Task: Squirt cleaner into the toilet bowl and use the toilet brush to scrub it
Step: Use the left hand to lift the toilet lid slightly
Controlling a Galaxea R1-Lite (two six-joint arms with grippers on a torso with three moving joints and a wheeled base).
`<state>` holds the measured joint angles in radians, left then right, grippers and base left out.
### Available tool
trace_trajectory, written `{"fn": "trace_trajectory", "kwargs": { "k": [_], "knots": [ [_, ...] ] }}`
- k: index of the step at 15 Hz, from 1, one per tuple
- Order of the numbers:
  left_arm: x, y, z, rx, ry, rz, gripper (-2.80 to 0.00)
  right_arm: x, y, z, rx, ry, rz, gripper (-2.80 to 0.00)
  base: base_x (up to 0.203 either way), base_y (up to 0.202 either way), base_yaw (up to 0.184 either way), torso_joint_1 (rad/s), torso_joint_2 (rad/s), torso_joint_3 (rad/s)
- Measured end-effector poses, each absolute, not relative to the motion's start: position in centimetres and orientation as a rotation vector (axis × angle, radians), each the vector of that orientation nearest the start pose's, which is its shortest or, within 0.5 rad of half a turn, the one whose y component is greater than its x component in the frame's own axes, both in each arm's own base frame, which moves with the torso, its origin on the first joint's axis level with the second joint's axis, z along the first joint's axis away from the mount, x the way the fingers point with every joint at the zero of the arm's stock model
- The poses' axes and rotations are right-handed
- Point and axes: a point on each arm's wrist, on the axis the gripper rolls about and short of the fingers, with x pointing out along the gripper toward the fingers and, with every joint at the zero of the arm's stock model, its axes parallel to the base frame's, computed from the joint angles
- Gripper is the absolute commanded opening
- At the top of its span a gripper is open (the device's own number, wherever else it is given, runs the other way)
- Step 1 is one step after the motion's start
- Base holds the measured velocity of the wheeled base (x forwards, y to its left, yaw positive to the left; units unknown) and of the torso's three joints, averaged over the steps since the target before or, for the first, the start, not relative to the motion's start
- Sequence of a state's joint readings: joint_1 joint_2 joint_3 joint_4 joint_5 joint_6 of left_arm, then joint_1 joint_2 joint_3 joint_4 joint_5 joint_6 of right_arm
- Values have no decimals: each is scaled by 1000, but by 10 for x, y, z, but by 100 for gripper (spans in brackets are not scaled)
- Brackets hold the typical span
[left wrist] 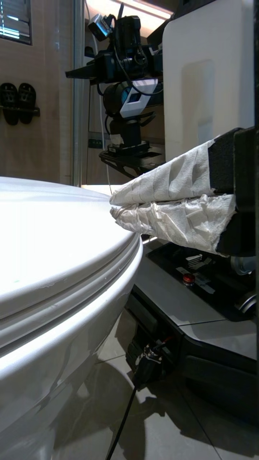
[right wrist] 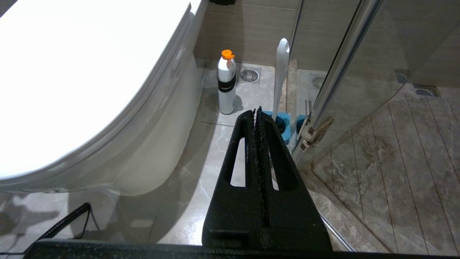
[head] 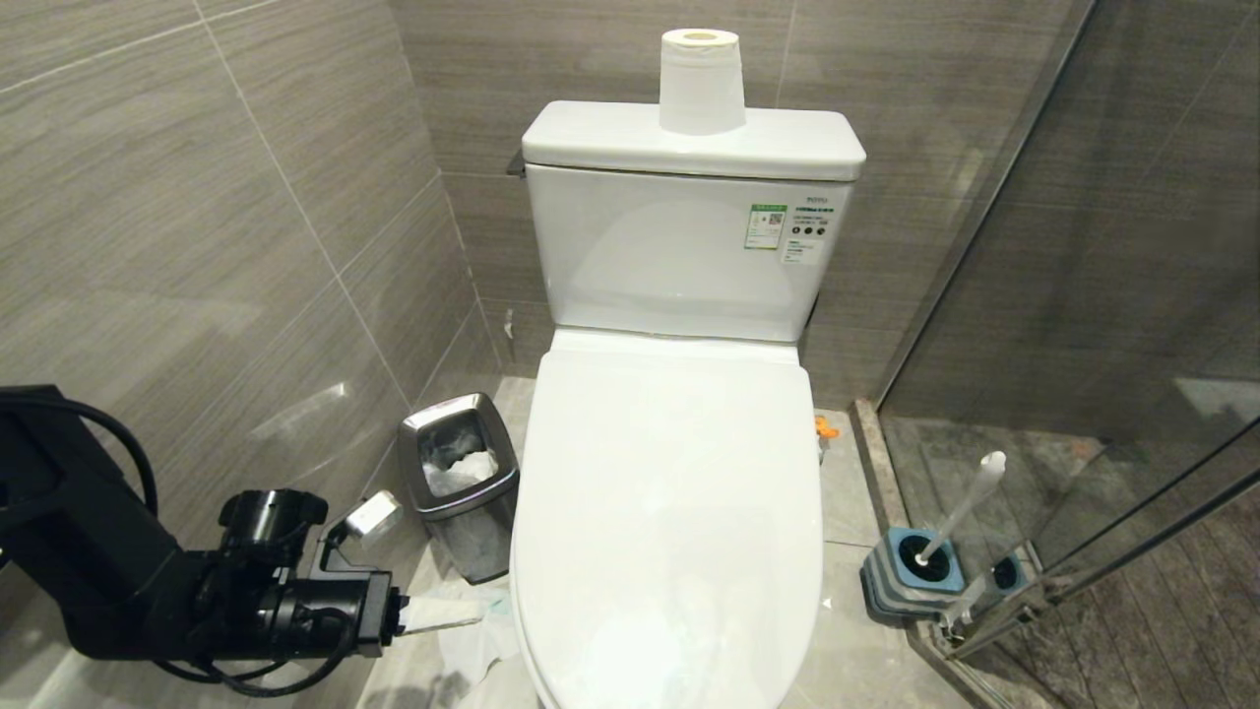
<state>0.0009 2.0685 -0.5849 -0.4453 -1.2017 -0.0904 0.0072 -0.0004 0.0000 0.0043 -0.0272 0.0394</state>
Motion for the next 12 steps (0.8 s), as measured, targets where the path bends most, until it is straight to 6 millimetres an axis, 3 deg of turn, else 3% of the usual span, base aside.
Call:
{"fn": "trace_trajectory", "kwargs": {
  "k": [12],
  "knots": [
    [289, -19, 0, -730, 995, -1039, -280, -23, -1, 75, 40, 3, -20, -280, 0, 0, 0, 0, 0, 0]
  ]
}}
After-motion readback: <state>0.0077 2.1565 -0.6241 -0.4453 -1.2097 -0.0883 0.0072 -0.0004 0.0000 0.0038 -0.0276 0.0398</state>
